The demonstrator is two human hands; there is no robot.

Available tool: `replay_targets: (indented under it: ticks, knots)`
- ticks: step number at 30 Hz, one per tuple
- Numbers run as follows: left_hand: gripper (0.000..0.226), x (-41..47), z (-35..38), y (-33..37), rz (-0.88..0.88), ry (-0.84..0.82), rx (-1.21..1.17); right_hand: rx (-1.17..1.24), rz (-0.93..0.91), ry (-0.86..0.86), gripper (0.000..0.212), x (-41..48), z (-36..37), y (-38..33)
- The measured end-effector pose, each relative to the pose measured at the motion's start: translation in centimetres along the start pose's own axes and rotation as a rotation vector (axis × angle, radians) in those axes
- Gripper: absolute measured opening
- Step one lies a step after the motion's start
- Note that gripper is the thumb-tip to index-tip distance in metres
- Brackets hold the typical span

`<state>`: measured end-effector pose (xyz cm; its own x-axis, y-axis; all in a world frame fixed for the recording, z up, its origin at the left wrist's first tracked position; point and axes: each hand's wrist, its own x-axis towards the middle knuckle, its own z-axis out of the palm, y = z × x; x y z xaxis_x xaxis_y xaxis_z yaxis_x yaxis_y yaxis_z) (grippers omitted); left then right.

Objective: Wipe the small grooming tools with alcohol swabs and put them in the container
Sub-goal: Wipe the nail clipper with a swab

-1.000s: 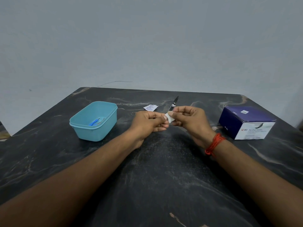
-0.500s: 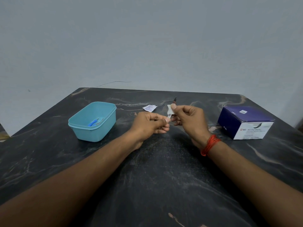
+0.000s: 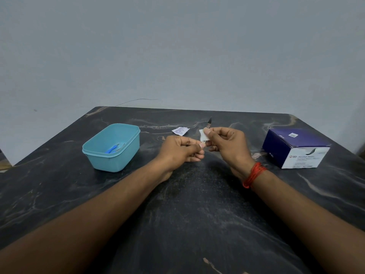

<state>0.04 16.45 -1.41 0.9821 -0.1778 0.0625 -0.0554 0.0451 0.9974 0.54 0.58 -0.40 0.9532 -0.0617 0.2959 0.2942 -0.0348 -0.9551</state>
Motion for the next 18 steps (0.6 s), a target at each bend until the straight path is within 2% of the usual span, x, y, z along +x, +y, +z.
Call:
replay_targets:
  ticks: [8,14,18]
  knots:
    - [0.008,0.0,0.1,-0.1,0.016,-0.003,0.013,-0.016,0.008,0.01,0.014,0.0,-0.1,-0.2]
    - [0.016,0.1,0.1,-0.3,0.039,-0.038,0.066,-0.086,-0.048,0.055,0.012,0.2,-1.0,-1.0]
    - [0.013,0.2,-0.1,-0.4,0.075,-0.063,0.11,-0.058,-0.004,0.073,0.022,0.0,-1.3,-1.8]
